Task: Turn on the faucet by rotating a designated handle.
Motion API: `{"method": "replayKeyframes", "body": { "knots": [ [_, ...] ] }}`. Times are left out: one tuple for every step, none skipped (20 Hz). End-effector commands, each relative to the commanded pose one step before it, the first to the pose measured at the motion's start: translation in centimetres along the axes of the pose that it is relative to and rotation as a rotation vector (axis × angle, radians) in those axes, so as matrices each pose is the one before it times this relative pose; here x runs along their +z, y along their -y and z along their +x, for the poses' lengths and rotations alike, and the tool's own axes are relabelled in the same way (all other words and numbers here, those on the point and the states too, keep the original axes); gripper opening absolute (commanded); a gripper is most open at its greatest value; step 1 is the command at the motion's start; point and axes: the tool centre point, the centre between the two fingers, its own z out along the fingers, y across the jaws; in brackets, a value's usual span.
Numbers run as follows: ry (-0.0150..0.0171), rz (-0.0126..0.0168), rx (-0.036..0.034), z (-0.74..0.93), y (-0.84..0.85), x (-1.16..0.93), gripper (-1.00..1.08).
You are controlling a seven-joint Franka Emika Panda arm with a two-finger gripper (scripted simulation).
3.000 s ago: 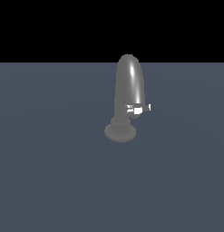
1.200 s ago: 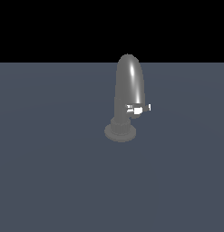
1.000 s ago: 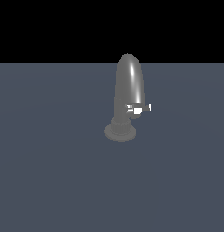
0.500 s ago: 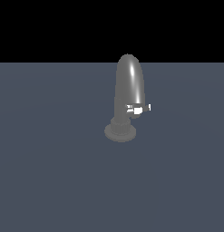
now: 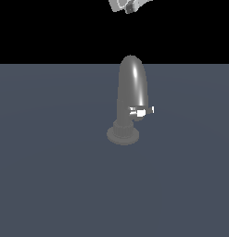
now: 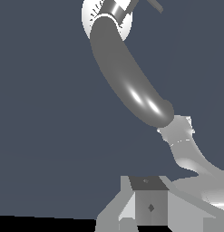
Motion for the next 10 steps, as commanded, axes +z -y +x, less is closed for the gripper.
{"method": "replayKeyframes", "body": {
  "knots": [
    [0.04772,0.01713,0.03877,1.418,0.213,-0.033,-1.00],
    [0.01912,0.00706,0.01569,0.570,0.092,-0.017,-1.00],
    [0.01929,0.00713,0.01583,0.574,0.093,-0.018,-1.00],
    [0.01950,0.00722,0.01599,0.580,0.093,-0.019,-1.00],
    [0.01972,0.00731,0.01617,0.586,0.094,-0.020,-1.00],
    [0.01997,0.00742,0.01638,0.593,0.095,-0.020,-1.00],
    [0.02026,0.00754,0.01662,0.601,0.096,-0.021,-1.00],
    [0.02059,0.00768,0.01689,0.610,0.097,-0.022,-1.00],
    [0.02084,0.00779,0.01710,0.617,0.099,-0.023,-1.00],
    [0.02051,0.00769,0.01683,0.606,0.097,-0.024,-1.00]
  ]
}}
